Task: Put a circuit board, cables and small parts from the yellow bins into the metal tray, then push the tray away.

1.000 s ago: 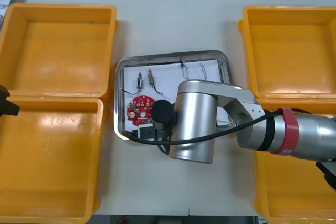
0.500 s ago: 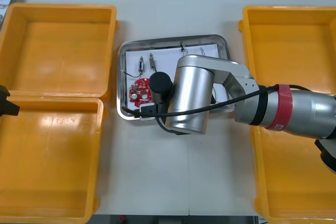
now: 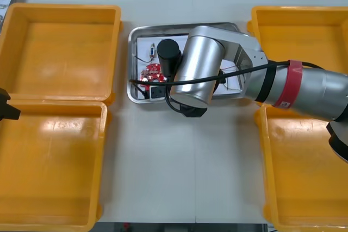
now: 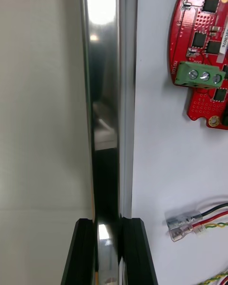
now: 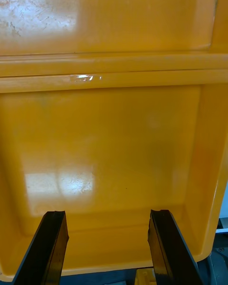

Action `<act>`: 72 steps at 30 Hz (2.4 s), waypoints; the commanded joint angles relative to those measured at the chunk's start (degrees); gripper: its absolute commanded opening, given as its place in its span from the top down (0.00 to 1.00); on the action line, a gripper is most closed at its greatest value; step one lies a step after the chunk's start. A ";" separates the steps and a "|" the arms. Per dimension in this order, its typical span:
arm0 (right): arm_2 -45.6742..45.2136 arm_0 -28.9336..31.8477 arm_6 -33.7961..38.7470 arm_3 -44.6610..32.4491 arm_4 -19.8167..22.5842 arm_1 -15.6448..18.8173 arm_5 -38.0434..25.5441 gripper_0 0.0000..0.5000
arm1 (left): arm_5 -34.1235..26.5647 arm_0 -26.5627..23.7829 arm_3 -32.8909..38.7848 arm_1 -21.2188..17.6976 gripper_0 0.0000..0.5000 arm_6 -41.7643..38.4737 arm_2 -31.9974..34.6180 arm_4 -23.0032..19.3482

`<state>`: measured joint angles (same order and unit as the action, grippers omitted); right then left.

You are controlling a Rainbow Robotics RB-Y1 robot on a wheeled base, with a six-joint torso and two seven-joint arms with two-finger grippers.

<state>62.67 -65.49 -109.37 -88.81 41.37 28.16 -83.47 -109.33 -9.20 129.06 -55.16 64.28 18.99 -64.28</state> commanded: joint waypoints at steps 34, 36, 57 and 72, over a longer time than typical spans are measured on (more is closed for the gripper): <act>-3.17 -12.56 -8.66 19.64 9.26 -4.78 11.40 1.00 | 0.43 0.94 1.37 -2.32 0.00 -1.08 1.48 0.21; -3.17 -12.56 -9.10 19.56 9.17 -4.78 11.49 1.00 | 0.43 0.94 1.37 -2.32 0.00 -1.08 1.48 0.21; -3.17 -12.73 -13.50 24.13 7.94 -4.96 17.29 1.00 | 0.43 0.94 1.37 -2.32 0.00 -1.08 1.48 0.21; -3.17 -12.99 -13.94 25.62 7.94 -5.05 18.69 0.43 | 0.43 0.94 1.37 -2.32 0.00 -1.08 1.48 0.21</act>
<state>61.30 -75.03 -121.48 -62.95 49.64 24.19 -65.33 -109.33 -9.20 129.07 -55.16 64.28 18.99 -64.28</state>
